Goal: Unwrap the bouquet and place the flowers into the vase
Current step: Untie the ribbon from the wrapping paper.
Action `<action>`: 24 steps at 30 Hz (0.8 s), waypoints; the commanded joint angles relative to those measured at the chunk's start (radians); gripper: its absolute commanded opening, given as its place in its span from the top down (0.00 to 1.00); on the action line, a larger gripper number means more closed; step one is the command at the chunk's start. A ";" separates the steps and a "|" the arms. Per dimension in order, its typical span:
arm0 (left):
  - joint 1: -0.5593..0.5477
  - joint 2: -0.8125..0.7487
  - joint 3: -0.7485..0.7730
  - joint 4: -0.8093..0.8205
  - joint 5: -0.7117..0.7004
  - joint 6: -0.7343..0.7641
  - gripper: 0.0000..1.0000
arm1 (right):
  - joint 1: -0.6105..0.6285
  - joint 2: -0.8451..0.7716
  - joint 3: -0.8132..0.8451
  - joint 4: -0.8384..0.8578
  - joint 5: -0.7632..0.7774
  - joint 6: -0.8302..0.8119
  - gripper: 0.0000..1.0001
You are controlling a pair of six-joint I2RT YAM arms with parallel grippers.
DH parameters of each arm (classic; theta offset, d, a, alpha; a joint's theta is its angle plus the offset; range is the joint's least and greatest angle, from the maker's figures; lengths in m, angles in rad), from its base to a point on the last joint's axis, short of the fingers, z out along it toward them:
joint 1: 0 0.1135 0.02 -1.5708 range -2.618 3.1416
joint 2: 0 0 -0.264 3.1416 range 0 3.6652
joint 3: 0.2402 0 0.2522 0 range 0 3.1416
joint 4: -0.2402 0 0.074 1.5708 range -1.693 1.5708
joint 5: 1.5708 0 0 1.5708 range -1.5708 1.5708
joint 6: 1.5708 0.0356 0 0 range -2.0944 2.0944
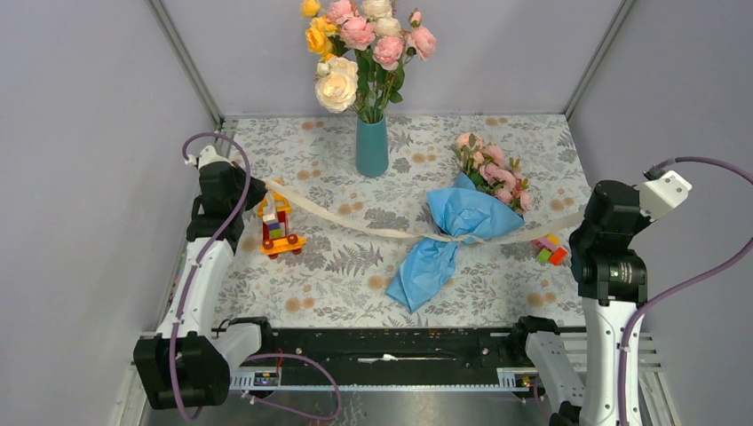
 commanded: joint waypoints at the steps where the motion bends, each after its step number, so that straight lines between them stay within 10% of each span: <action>1: 0.045 0.023 0.076 -0.002 0.035 0.036 1.00 | -0.007 0.025 -0.031 0.023 0.147 -0.014 1.00; 10: 0.046 0.066 0.126 -0.046 0.077 0.069 0.94 | -0.008 -0.002 -0.198 0.042 0.221 0.103 0.94; 12: 0.046 0.070 0.129 -0.065 0.079 0.078 0.68 | -0.008 -0.010 -0.251 0.036 0.223 0.140 0.69; 15: 0.046 0.063 0.126 -0.092 0.074 0.085 0.24 | -0.008 -0.025 -0.301 0.035 0.208 0.165 0.04; 18: 0.030 0.055 0.149 -0.137 0.057 0.118 0.02 | -0.008 -0.034 -0.307 0.019 0.174 0.179 0.00; 24: -0.048 0.041 0.203 -0.268 0.081 0.216 0.01 | -0.008 -0.071 -0.302 0.057 -0.167 0.088 0.00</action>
